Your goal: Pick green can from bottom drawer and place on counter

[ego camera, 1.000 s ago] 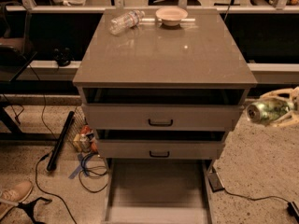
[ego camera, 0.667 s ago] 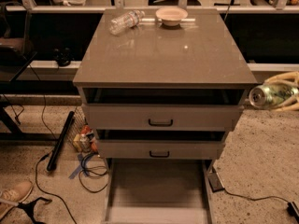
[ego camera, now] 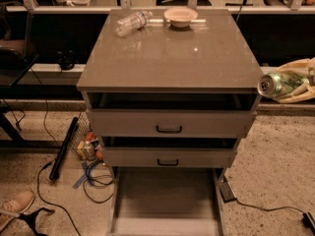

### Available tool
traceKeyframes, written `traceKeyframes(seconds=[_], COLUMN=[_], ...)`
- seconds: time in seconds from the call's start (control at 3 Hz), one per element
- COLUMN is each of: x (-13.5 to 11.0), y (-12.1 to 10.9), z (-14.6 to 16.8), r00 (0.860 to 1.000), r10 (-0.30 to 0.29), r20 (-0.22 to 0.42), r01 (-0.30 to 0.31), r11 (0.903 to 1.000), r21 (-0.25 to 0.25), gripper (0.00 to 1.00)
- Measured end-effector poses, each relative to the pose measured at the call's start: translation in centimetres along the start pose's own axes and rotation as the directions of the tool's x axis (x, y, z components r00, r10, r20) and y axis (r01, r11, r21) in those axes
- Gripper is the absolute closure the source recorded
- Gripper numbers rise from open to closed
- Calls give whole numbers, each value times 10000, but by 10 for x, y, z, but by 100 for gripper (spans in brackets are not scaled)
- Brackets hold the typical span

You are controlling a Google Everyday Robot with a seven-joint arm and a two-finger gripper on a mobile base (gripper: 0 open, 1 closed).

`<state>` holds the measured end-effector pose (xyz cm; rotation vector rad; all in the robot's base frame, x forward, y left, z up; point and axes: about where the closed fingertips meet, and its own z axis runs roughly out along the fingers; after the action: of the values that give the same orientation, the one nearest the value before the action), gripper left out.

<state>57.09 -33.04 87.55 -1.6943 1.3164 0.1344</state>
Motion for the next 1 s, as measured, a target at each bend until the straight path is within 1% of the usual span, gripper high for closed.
traceKeyframes(seconds=[0.33, 0.67, 1.0], x=[-5, -17, -27], y=[-18, -50, -74], z=[3, 5, 14], r00=[9995, 9975, 9880], r10=[257, 692, 1543], r20=[182, 145, -83], r01=[-260, -698, -1536], r11=[9995, 9967, 9865], r21=[179, 416, 571], gripper=[100, 100, 100])
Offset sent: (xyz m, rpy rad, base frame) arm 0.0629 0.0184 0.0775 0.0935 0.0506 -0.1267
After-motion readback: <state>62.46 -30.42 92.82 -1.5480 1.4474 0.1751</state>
